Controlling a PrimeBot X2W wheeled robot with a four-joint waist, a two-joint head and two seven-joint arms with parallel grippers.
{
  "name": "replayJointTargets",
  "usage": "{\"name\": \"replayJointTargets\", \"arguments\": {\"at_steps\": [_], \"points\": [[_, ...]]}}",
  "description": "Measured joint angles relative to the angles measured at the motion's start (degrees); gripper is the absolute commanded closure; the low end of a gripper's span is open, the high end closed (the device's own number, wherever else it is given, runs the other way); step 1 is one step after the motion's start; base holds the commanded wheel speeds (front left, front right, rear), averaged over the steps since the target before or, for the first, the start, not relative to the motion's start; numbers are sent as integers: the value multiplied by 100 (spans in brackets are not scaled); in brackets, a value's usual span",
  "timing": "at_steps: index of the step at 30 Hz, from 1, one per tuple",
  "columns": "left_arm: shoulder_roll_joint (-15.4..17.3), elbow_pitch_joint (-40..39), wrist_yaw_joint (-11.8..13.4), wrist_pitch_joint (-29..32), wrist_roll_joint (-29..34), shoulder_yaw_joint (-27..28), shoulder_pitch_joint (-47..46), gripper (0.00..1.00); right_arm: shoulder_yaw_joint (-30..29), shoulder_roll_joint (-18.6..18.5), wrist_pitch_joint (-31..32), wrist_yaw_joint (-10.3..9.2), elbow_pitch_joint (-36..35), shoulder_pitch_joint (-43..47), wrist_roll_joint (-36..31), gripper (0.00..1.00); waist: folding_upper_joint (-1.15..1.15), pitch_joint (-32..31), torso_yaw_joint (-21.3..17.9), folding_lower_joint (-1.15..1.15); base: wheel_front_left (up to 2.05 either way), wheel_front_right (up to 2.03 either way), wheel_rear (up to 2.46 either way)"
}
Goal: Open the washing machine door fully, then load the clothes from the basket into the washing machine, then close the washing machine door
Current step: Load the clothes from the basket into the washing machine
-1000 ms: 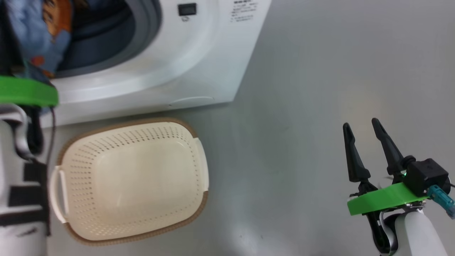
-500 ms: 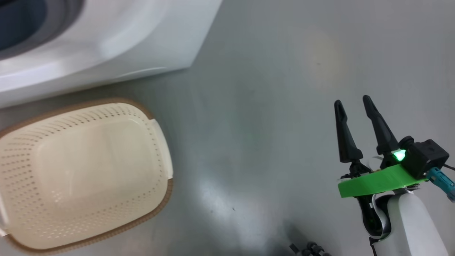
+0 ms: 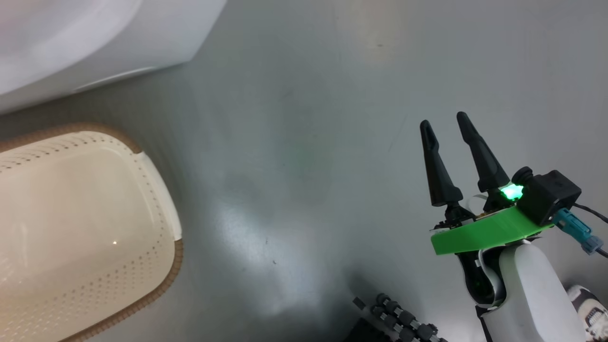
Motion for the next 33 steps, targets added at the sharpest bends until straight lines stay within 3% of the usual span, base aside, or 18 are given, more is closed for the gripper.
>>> {"name": "replayJointTargets", "arguments": {"at_steps": [9,24,25,26,27,33], "points": [[51,454,149,-314,98,-123,-748,100,149,7,0,0,30,-74,62,0,0,217,-237,0,0,0,0],[83,1512,143,-423,141,-363,-932,100,188,14,0,0,43,-80,63,0,0,249,-255,0,0,0,0],[83,1548,142,-423,142,-381,-948,77,187,14,0,0,44,-84,63,0,0,250,-247,0,0,0,0],[83,1575,143,-424,146,-401,-966,29,187,14,0,0,46,-89,63,0,0,250,-239,0,0,0,0],[81,1607,142,-424,146,-405,-977,0,185,14,0,0,53,-96,63,0,0,249,-232,0,0,0,0],[49,1733,47,-456,134,-524,-988,0,138,14,0,0,69,-175,60,0,0,221,-172,0,0,0,0]]}}
